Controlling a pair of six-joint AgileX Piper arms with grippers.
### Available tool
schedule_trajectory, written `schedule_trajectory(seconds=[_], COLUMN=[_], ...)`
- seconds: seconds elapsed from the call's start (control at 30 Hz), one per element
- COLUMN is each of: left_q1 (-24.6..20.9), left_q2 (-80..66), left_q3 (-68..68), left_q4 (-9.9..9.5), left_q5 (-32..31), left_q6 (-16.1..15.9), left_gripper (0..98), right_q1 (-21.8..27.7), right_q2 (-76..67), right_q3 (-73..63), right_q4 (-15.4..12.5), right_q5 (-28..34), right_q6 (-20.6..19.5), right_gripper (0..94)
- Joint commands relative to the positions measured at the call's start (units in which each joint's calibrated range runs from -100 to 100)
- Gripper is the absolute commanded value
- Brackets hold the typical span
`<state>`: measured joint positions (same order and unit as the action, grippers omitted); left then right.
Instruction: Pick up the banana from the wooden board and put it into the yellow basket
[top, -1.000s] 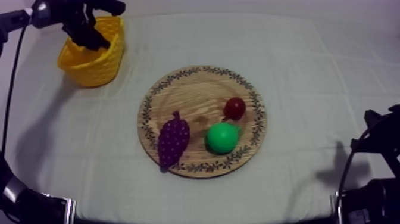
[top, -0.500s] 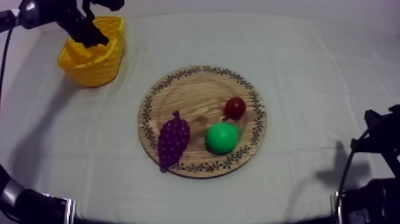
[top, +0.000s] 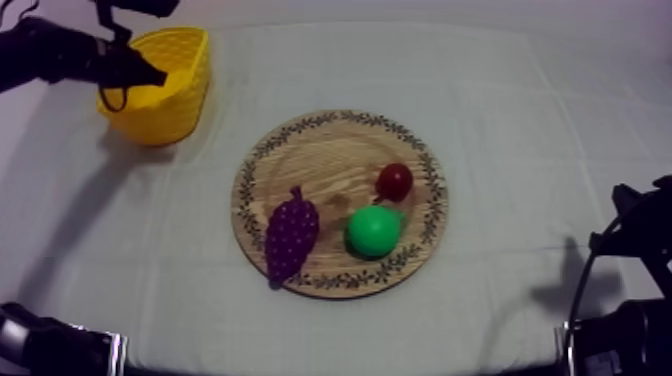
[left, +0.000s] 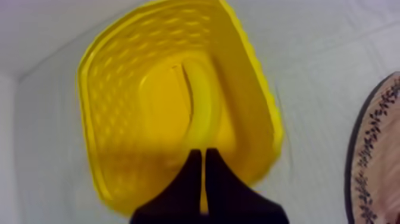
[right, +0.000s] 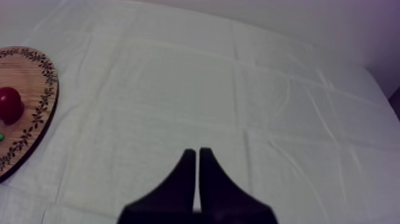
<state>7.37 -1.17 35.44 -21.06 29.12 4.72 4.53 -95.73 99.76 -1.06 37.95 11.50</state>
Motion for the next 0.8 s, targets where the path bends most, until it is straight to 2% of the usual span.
schedule_trajectory(seconds=[0.0, 0.33, 0.67, 0.77], left_q1=[-0.2, -3.4, -6.5, -7.1], left_q2=[-9.4, -37.0, -56.3, -61.7], left_q3=[11.0, 40.0, 57.4, 60.1], left_q4=[-0.04, -0.11, -0.12, 0.00], left_q5=[-3.9, -18.9, -20.5, -18.8], left_q6=[1.1, 5.8, 9.9, 10.9], left_gripper=[0.1, 0.1, 0.1, 0.1], right_q1=[0.0, 0.0, 0.0, 0.0], right_q2=[0.0, 0.0, 0.0, 0.0], right_q3=[0.0, 0.0, 0.0, 0.0], right_q4=[0.0, 0.0, 0.0, 0.0], right_q5=[0.0, 0.0, 0.0, 0.0], right_q6=[0.0, 0.0, 0.0, 0.0], right_gripper=[0.3, 0.3, 0.3, 0.3])
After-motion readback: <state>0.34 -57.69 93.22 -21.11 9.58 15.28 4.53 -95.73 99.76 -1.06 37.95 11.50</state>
